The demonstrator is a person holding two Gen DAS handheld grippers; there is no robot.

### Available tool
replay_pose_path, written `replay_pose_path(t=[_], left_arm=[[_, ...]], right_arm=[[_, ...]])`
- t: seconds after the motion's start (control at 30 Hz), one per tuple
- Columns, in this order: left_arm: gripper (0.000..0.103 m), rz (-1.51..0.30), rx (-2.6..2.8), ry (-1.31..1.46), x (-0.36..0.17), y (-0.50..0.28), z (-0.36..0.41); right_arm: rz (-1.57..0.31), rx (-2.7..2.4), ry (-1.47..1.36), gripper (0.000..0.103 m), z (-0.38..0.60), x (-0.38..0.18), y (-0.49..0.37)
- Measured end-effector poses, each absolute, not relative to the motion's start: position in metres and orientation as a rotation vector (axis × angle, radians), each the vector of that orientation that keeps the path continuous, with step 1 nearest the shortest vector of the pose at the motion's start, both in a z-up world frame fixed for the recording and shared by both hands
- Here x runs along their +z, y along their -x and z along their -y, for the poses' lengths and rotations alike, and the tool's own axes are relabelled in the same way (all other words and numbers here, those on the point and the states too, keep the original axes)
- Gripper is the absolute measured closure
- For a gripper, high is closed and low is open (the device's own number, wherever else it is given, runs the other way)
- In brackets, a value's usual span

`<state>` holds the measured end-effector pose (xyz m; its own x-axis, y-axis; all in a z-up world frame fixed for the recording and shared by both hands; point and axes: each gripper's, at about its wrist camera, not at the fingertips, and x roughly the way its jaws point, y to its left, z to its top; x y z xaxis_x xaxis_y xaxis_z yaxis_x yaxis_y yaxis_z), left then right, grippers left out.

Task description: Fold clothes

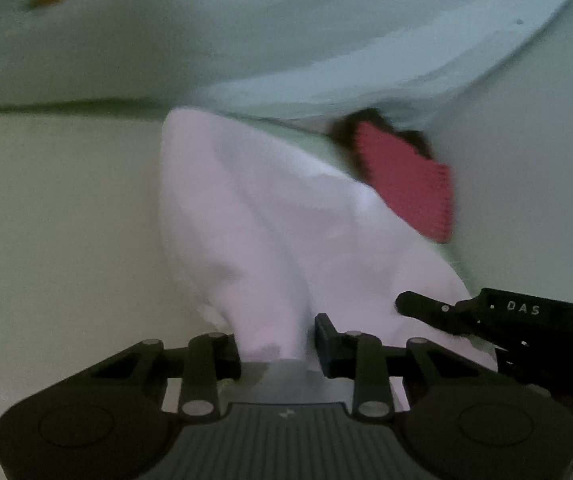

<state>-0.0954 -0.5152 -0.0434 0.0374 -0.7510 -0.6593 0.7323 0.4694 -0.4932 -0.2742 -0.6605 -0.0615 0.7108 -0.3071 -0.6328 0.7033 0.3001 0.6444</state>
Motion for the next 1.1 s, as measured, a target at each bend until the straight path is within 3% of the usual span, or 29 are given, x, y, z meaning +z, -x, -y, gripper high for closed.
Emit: replay_pose_path(t=[0.3, 0.5, 0.57, 0.6, 0.67, 0.7, 0.73, 0.87, 0.9, 0.93, 1.1], left_arm=[[0.07, -0.902, -1.341, 0.091, -0.003, 0.162, 0.681], [0.069, -0.793, -1.383, 0.199, 0.019, 0.167, 0.801], [0.061, -0.759, -1.357, 0.219, 0.018, 0.16, 0.841], [0.054, -0.741, -1.338, 0.197, 0.016, 0.156, 0.86], [0.015, -0.719, -1.294, 0.057, 0.004, 0.151, 0.898], [0.011, -0.717, -1.276, -0.02, -0.005, 0.149, 0.911], [0.01, -0.721, -1.259, -0.096, -0.015, 0.148, 0.922], [0.01, -0.716, -1.229, -0.314, -0.062, 0.144, 0.921], [0.01, -0.713, -1.219, -0.346, -0.072, 0.142, 0.917], [0.01, -0.715, -1.207, -0.35, -0.078, 0.14, 0.909], [0.008, -0.694, -1.194, -0.307, -0.072, 0.132, 0.863]], right_arm=[[-0.288, -0.871, -0.959, 0.086, 0.773, 0.001, 0.362], [-0.284, -0.933, -0.713, 0.086, 0.883, 0.056, 0.362], [-0.282, -0.943, -0.631, 0.085, 0.921, 0.066, 0.351], [-0.3, -0.954, -0.566, 0.082, 0.938, 0.067, 0.341], [-0.381, -0.998, -0.479, 0.066, 0.965, 0.053, 0.318], [-0.425, -1.026, -0.465, 0.05, 0.974, 0.041, 0.309], [-0.469, -1.055, -0.45, 0.043, 0.982, 0.03, 0.3], [-0.647, -1.165, -0.387, 0.038, 1.016, -0.016, 0.263], [-0.69, -1.192, -0.371, 0.028, 1.024, -0.028, 0.254], [-0.664, -1.191, -0.409, 0.019, 1.018, -0.035, 0.259], [-0.607, -1.206, -0.505, 0.01, 0.966, -0.06, 0.282]])
